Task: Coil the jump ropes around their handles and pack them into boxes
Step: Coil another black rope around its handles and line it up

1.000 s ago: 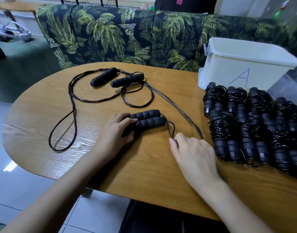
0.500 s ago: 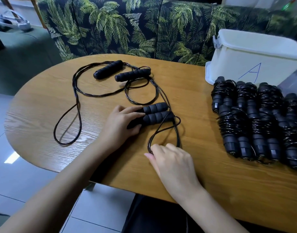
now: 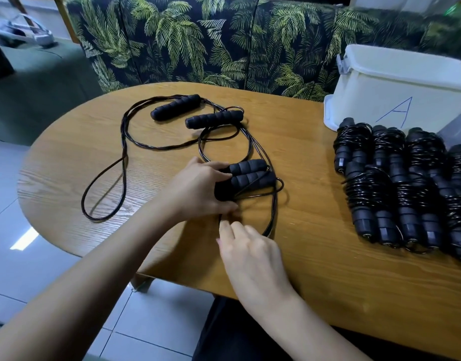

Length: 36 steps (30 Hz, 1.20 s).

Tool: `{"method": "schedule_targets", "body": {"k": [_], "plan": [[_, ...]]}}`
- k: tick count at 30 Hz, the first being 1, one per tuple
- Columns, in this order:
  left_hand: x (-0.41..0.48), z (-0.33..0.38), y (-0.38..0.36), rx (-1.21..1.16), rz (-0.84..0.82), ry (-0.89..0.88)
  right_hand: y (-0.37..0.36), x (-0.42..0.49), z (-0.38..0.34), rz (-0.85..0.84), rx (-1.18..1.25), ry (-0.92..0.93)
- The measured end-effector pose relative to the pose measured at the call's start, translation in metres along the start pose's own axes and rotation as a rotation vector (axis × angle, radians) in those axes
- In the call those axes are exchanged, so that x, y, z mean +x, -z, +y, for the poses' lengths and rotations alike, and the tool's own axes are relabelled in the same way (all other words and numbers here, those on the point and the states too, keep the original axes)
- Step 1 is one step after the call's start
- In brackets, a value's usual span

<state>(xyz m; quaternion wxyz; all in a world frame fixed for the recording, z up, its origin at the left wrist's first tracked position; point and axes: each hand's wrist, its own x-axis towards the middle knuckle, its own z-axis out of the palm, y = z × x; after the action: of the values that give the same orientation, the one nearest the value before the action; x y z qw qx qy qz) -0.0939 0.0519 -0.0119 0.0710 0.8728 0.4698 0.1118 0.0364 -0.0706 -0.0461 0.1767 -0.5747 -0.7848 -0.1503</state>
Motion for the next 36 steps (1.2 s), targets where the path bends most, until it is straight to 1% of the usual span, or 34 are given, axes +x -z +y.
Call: {"method": "schedule_targets", "body": {"k": [2,5,8,11,14,19,25,29,31,34,36], "plan": [[0.001,-0.002,-0.003,-0.045,0.070,0.008,0.005,0.004,0.017,0.003,0.040,0.041],[0.001,-0.007,-0.008,-0.105,0.145,0.024,0.014,0.016,0.065,-0.023,0.042,0.119],[-0.001,-0.007,-0.013,-0.135,0.208,0.031,0.020,0.021,0.118,-0.121,0.198,0.202],[0.000,-0.008,-0.017,-0.189,0.199,0.078,0.018,0.024,0.149,-0.256,0.277,0.187],[0.000,-0.014,-0.027,-0.175,0.199,0.055,0.016,0.027,0.162,-0.312,0.286,0.167],[-0.002,-0.014,-0.033,-0.040,0.158,0.044,0.011,0.027,0.171,-0.295,0.227,0.212],[-0.003,-0.012,-0.038,0.000,0.183,-0.002,0.007,0.030,0.173,-0.211,0.147,0.255],[-0.004,-0.013,-0.034,-0.032,0.154,-0.005,0.007,0.032,0.179,-0.221,0.158,0.286],[-0.004,-0.014,-0.029,-0.079,0.184,0.008,0.010,0.034,0.182,-0.210,0.164,0.301],[0.000,-0.017,-0.014,-0.165,0.288,0.032,0.019,0.040,0.185,-0.169,0.161,0.308],[0.003,-0.019,-0.003,-0.171,0.344,-0.002,0.028,0.046,0.190,-0.147,0.146,0.299]]}}
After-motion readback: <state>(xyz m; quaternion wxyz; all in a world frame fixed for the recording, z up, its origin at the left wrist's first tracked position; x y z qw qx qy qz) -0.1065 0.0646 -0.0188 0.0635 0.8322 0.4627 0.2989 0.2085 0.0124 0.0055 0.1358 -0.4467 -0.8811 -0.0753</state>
